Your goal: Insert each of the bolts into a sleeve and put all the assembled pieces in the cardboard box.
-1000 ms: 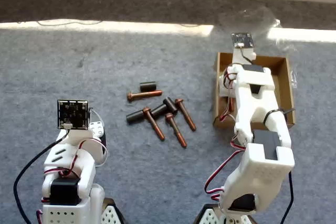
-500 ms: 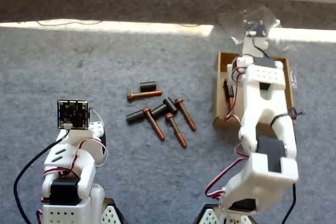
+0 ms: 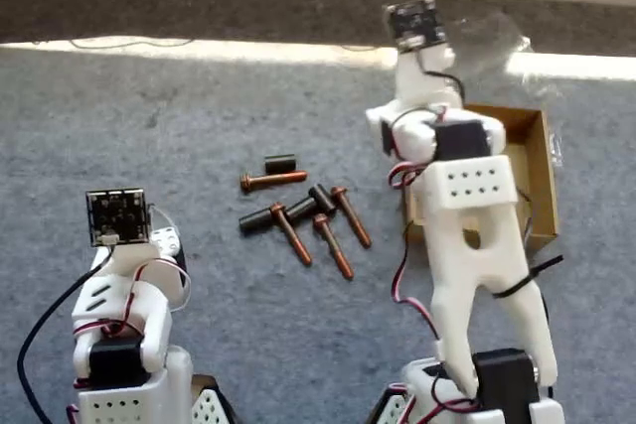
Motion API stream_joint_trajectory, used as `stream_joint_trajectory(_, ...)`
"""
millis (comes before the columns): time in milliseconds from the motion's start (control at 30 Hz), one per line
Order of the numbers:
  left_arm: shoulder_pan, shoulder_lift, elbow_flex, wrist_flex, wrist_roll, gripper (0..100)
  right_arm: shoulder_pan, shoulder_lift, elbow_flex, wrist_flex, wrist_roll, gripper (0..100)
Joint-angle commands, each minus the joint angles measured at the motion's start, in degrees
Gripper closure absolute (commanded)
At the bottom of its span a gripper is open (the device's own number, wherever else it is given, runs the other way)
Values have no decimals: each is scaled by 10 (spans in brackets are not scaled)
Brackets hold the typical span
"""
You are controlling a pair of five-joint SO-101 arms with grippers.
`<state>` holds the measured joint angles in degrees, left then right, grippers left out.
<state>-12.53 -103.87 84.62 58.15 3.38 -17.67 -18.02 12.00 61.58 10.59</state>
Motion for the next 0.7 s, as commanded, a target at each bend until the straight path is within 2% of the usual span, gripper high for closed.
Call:
stream_joint_trajectory(0, -28, -6, -3, -28, -3, 996, -53, -41, 13, 3, 10, 878)
stream_joint_trajectory(200, -28, -6, -3, -29, -4, 996, -117, -41, 51, 2, 113, 878)
stream_joint_trajectory(300, -29, -6, -3, -29, -4, 996, -119, -40, 84, -34, 112, 878)
stream_joint_trajectory(433, -29, -6, -4, -29, -4, 996, -119, -31, 153, -132, 115, 878)
stream_joint_trajectory(500, -29, -6, -4, -29, -4, 996, -119, -3, 178, -140, 117, 878)
stream_joint_trajectory(667, -66, -6, -3, -30, -3, 996, -117, 98, 131, -140, 117, 878)
